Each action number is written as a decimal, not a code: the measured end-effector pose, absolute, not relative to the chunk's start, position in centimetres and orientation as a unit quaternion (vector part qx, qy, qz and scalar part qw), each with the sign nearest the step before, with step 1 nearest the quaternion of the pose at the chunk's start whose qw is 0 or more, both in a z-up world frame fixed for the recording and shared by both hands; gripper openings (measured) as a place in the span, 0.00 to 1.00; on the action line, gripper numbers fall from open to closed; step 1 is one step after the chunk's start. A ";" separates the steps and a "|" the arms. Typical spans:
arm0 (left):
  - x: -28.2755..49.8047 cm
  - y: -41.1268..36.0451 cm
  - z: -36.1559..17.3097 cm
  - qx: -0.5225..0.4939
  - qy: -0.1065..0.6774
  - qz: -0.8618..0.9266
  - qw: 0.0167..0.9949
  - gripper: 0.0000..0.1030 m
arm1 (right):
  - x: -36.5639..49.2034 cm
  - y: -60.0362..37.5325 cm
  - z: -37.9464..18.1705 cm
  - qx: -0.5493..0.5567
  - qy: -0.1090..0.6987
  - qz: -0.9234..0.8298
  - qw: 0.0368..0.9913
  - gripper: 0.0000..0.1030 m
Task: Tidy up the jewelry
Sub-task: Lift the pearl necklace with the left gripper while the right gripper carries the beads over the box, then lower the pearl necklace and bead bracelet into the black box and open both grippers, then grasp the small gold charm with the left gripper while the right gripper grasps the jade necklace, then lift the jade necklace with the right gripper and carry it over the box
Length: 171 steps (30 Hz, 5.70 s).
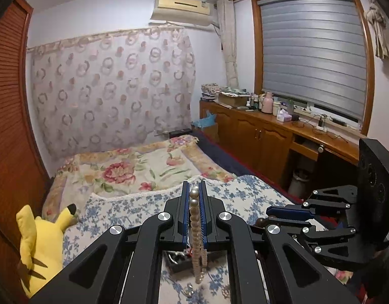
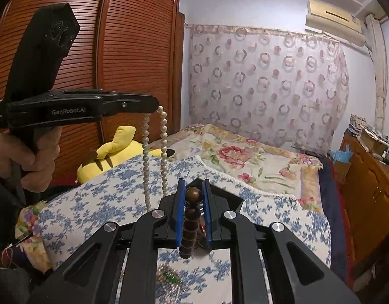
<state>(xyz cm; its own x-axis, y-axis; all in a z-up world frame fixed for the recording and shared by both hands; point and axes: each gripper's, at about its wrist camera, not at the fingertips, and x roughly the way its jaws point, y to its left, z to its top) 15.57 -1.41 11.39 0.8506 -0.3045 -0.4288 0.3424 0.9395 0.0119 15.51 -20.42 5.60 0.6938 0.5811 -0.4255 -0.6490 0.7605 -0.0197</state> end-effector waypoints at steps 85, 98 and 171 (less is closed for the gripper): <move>13.5 2.1 -6.5 0.007 0.355 -0.106 0.929 0.91 | 16.8 -22.9 -6.9 -0.046 0.343 0.289 0.892 0.44; 9.4 0.6 -8.8 0.006 0.385 -0.138 0.913 0.91 | 13.0 -22.7 -10.6 -0.058 0.381 0.298 0.873 0.45; 8.3 0.6 -6.2 -0.018 0.349 -0.155 0.924 0.13 | 10.1 -20.6 0.1 -0.120 0.267 0.349 0.890 0.05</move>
<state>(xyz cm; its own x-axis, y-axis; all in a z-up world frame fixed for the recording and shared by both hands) 8.28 0.57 -6.23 0.7085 -0.2984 -0.6395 0.2727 0.9516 -0.1418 10.13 -20.63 0.05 0.6132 0.5574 -0.5597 -0.6862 0.7269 -0.0278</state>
